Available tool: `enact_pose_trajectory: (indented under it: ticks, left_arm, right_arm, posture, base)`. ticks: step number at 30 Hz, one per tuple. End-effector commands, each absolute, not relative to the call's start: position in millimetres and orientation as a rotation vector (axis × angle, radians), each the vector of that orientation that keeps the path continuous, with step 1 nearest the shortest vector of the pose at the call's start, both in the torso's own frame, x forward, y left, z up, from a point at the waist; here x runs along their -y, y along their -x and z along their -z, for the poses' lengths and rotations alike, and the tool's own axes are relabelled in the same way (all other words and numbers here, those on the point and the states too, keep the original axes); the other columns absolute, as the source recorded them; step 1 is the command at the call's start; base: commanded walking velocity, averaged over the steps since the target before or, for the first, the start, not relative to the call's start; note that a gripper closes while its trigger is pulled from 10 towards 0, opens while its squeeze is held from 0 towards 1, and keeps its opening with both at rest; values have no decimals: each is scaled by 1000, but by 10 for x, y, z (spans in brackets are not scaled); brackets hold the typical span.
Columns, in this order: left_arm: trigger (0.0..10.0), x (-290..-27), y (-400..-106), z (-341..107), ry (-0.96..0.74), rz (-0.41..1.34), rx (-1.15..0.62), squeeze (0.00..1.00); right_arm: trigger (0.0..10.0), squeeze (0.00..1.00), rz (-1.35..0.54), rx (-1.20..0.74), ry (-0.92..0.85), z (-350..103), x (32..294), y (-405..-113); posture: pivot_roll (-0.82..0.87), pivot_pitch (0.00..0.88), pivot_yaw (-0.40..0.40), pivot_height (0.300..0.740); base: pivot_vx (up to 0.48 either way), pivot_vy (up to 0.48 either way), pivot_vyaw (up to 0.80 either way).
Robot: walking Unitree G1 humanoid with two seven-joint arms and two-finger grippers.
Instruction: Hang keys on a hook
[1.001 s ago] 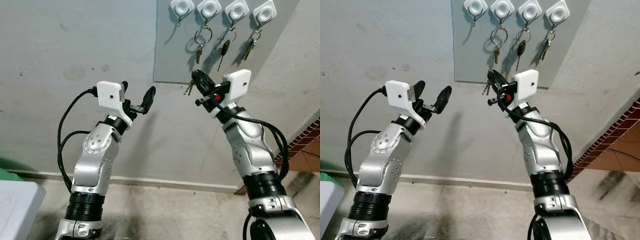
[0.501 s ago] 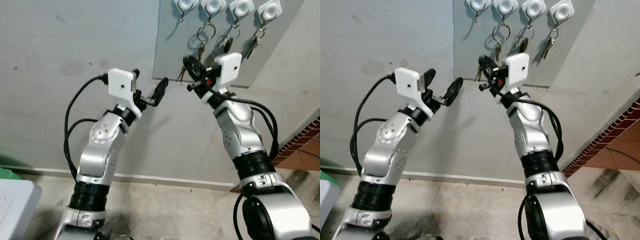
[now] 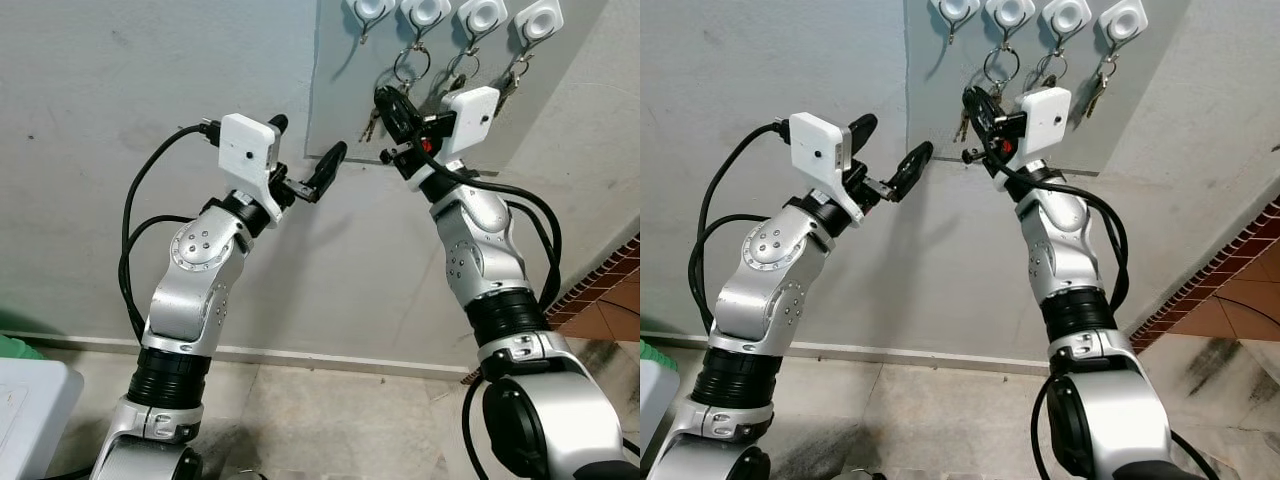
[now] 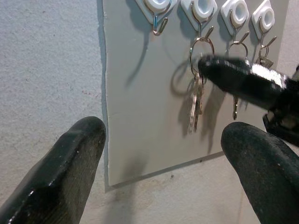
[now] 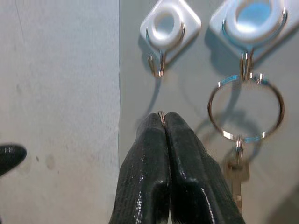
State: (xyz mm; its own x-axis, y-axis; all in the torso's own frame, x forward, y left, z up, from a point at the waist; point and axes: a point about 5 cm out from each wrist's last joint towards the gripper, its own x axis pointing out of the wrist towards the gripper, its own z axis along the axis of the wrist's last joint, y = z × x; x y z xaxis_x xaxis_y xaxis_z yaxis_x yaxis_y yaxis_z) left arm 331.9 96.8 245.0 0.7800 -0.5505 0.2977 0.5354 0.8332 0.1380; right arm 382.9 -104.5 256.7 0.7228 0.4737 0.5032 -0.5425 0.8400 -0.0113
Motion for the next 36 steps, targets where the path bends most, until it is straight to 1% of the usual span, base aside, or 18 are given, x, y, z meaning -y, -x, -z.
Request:
enact_pose_trajectory:
  ticks: [1,16,36]
  left_arm:
    - [10000,-927,-3303,-2513,-53,604,351,0]
    - [10000,-980,-3306,-2508,-31,581,343,0]
    - [10000,-962,-3275,-2518,-10,586,339,0]
  right_arm:
    - [10000,0,-557,564,-151,-2692,1053,-3849]
    - [10000,0,-552,574,-171,-2843,976,-3954]
    - [10000,0,-536,579,-176,-2980,930,-4030]
  posture:
    - [55,91,-68,740]
    - [64,104,-76,740]
    - [65,116,-76,740]
  base:
    - [0,0,0]
    - [0,0,0]
    - [0,0,0]
